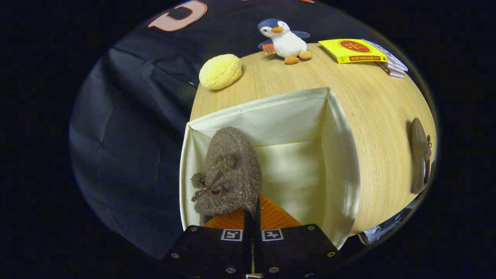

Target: Open the storage box then place both shoes into the box .Put the left shoe in first, then the right shoe, with the right side of both shoes facing outward in a uniform manner.

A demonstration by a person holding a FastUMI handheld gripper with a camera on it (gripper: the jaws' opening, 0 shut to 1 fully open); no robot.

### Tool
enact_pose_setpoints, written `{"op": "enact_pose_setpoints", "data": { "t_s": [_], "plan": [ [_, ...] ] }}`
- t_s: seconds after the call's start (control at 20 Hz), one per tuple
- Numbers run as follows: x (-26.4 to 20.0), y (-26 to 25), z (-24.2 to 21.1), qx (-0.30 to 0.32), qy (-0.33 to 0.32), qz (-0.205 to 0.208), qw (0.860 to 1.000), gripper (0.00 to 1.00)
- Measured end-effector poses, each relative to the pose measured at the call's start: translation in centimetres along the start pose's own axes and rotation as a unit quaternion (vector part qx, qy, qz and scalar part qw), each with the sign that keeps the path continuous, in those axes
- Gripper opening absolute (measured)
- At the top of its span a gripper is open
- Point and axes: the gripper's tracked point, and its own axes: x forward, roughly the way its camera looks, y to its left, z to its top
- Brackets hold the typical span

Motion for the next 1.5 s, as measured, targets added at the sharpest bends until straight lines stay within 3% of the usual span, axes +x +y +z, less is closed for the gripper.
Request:
{"op": "enact_pose_setpoints", "data": {
  "t_s": [0.25, 0.4, 0.6, 0.8, 1.05, 1.3, 1.5],
  "plan": [
    [2.5, -0.6, -1.4, -0.002, 0.034, -0.014, 0.999, 0.09],
    [2.6, -0.1, -1.9, -0.019, 0.041, 0.005, 0.999, 0.09],
    [1.4, -0.5, -2.2, -0.027, 0.056, 0.035, 0.997, 0.24],
    [-2.6, -0.2, -1.4, -0.015, 0.05, 0.105, 0.993, 0.37],
    [-10.2, -2.3, 2.1, -0.069, -0.035, 0.156, 0.985, 0.59],
    [-14.8, -10.0, 5.2, -0.119, -0.121, 0.137, 0.976, 0.8],
    [-16.1, -19.0, 6.3, -0.135, -0.158, 0.074, 0.975, 0.92]
  ]
}}
